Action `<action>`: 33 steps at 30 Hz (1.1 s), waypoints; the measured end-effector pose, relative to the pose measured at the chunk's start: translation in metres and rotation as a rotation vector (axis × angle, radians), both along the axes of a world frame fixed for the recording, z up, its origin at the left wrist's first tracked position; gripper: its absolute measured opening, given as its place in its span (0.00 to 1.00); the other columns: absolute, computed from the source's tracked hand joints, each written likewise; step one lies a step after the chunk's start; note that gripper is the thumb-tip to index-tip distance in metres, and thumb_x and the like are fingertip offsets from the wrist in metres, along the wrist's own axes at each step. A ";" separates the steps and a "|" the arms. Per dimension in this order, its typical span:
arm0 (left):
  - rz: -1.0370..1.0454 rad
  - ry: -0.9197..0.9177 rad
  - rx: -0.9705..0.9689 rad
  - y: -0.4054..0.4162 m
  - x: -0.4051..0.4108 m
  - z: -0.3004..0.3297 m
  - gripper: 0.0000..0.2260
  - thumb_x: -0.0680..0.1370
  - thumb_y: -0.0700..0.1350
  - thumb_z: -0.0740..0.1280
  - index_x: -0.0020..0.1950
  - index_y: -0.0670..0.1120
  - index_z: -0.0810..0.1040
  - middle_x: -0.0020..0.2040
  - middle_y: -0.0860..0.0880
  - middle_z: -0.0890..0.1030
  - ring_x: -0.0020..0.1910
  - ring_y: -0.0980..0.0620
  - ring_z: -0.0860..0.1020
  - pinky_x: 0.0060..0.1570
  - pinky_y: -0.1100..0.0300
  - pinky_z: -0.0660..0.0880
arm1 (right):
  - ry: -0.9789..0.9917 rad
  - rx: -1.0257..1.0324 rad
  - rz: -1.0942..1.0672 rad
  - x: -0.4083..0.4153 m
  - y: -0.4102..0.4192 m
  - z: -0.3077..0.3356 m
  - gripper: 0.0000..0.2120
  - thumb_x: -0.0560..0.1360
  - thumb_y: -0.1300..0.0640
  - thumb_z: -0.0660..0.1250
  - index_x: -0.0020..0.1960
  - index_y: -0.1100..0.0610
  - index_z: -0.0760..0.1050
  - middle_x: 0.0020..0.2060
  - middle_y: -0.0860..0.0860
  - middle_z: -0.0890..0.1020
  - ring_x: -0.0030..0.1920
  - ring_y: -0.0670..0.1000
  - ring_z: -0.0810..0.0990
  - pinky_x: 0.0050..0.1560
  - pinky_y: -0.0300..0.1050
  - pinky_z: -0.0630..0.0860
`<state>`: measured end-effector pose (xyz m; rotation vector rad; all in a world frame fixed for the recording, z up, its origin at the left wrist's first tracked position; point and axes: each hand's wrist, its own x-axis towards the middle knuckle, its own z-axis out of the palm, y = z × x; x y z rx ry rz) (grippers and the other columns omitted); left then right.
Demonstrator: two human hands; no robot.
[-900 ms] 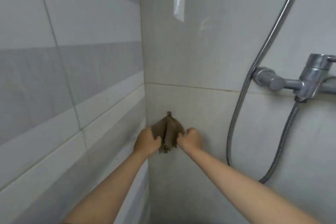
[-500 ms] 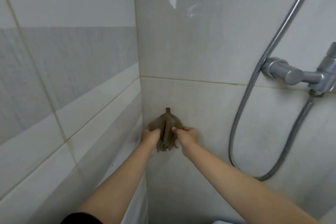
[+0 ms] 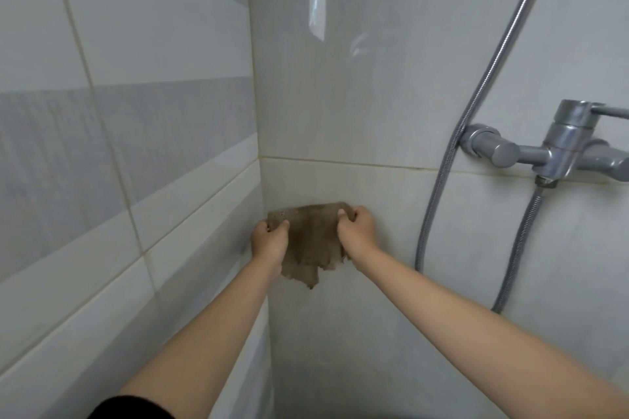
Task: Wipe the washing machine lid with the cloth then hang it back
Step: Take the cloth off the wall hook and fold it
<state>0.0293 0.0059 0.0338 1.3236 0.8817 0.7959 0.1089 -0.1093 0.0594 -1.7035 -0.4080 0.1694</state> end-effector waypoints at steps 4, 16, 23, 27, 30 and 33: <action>-0.018 -0.003 0.185 -0.013 -0.009 0.029 0.07 0.77 0.46 0.65 0.52 0.44 0.75 0.51 0.44 0.80 0.51 0.44 0.79 0.55 0.49 0.77 | -0.034 0.054 0.011 0.001 -0.025 0.019 0.08 0.80 0.55 0.58 0.53 0.59 0.70 0.41 0.52 0.75 0.45 0.53 0.74 0.44 0.42 0.69; -0.444 0.128 0.706 -0.119 -0.007 0.108 0.02 0.76 0.42 0.68 0.45 0.45 0.76 0.42 0.45 0.80 0.42 0.50 0.78 0.44 0.57 0.74 | 0.007 -0.001 0.214 0.028 -0.140 0.019 0.17 0.73 0.65 0.66 0.61 0.60 0.72 0.54 0.58 0.79 0.50 0.54 0.78 0.46 0.40 0.75; -0.640 0.191 0.788 -0.200 0.009 0.126 0.01 0.76 0.39 0.67 0.46 0.44 0.77 0.39 0.44 0.79 0.37 0.52 0.75 0.35 0.66 0.72 | -0.024 -0.128 0.674 0.042 -0.218 0.023 0.19 0.70 0.65 0.70 0.61 0.62 0.73 0.54 0.54 0.82 0.56 0.52 0.80 0.58 0.42 0.76; -0.649 0.182 0.770 -0.231 0.014 0.126 0.02 0.77 0.40 0.66 0.48 0.44 0.78 0.42 0.44 0.80 0.39 0.52 0.77 0.40 0.63 0.74 | -0.013 -0.176 0.746 0.048 -0.258 0.020 0.20 0.66 0.60 0.74 0.57 0.60 0.77 0.56 0.59 0.82 0.57 0.57 0.81 0.63 0.56 0.75; -0.595 0.185 0.751 -0.246 0.017 0.120 0.03 0.77 0.41 0.66 0.48 0.42 0.78 0.42 0.44 0.81 0.40 0.51 0.76 0.43 0.60 0.72 | -0.112 -0.165 0.762 0.053 -0.290 0.024 0.14 0.66 0.63 0.74 0.51 0.60 0.79 0.51 0.58 0.83 0.52 0.56 0.82 0.62 0.59 0.76; -0.567 0.146 0.677 -0.267 0.018 0.111 0.03 0.78 0.40 0.65 0.47 0.42 0.77 0.38 0.48 0.79 0.36 0.55 0.75 0.35 0.69 0.71 | -0.218 -0.153 0.786 0.055 -0.323 0.029 0.13 0.69 0.64 0.73 0.52 0.64 0.78 0.48 0.57 0.82 0.49 0.53 0.81 0.58 0.56 0.77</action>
